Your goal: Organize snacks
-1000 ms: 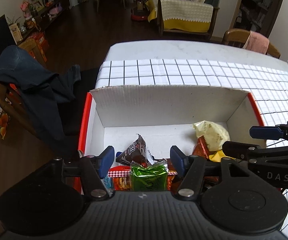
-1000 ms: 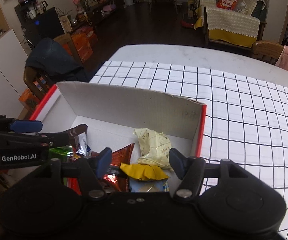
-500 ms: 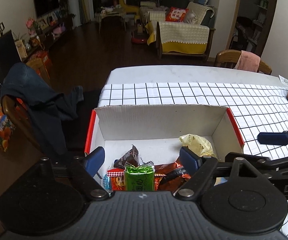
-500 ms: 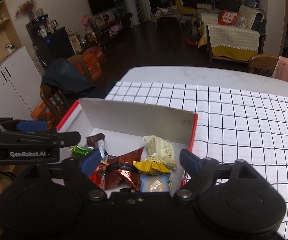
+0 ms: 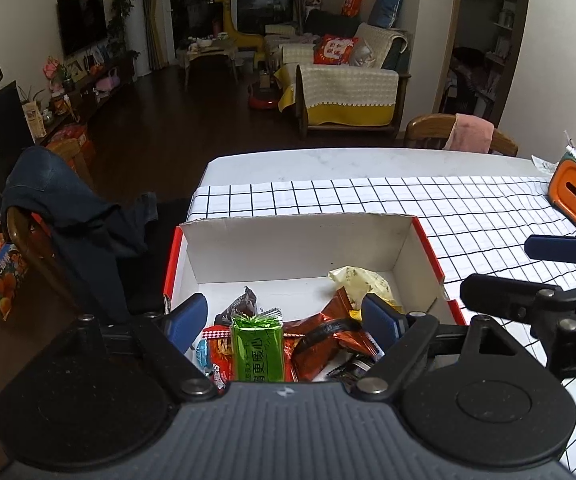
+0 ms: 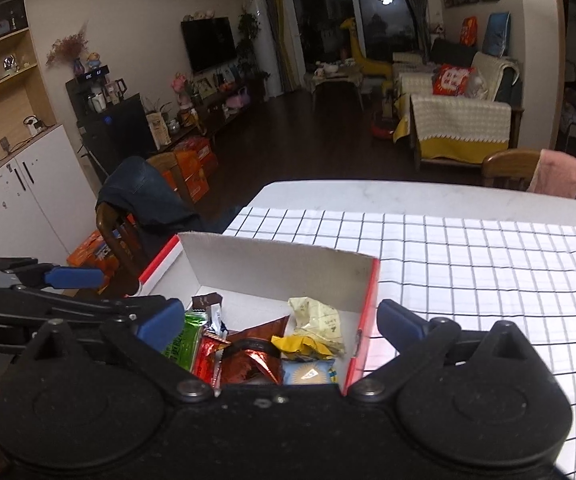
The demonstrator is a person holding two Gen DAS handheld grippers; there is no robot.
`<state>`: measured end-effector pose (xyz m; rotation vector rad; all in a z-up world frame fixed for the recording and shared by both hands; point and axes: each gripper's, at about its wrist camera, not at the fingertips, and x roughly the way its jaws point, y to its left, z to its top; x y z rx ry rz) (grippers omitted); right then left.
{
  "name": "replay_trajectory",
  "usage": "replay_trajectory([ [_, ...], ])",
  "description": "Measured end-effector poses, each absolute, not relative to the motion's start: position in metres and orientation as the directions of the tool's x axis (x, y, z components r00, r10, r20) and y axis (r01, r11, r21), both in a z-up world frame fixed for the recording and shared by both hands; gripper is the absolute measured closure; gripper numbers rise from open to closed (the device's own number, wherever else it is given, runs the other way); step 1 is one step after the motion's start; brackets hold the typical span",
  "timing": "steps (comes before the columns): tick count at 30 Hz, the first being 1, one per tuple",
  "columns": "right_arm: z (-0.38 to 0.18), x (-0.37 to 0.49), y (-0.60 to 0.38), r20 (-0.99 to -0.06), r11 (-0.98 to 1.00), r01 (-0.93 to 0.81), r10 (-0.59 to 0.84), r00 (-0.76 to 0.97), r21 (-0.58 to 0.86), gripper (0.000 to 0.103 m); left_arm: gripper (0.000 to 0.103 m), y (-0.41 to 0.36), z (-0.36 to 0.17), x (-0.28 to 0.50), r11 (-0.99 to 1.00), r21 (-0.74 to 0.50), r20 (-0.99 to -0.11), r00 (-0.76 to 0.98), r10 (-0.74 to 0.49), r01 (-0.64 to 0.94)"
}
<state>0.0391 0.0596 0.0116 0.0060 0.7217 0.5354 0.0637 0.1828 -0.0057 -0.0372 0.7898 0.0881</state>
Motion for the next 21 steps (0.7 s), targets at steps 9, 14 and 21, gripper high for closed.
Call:
replay_trajectory([
  [9, 0.01, 0.026, 0.05, -0.609, 0.879, -0.425, 0.462, 0.645, 0.216, 0.0, 0.001, 0.18, 0.002, 0.048, 0.995, -0.01, -0.686, 0.725, 0.064, -0.098],
  [14, 0.008, 0.017, 0.05, -0.614, 0.883, -0.409, 0.458, 0.643, 0.23, 0.0, 0.001, 0.179, 0.004, 0.044, 0.994, -0.034, -0.685, 0.727, 0.05, -0.1],
  [21, 0.004, 0.007, 0.048, -0.622, 0.888, -0.382, 0.453, 0.639, 0.255, 0.0, 0.001, 0.18, 0.003, 0.037, 0.992, -0.05, -0.697, 0.715, 0.051, -0.119],
])
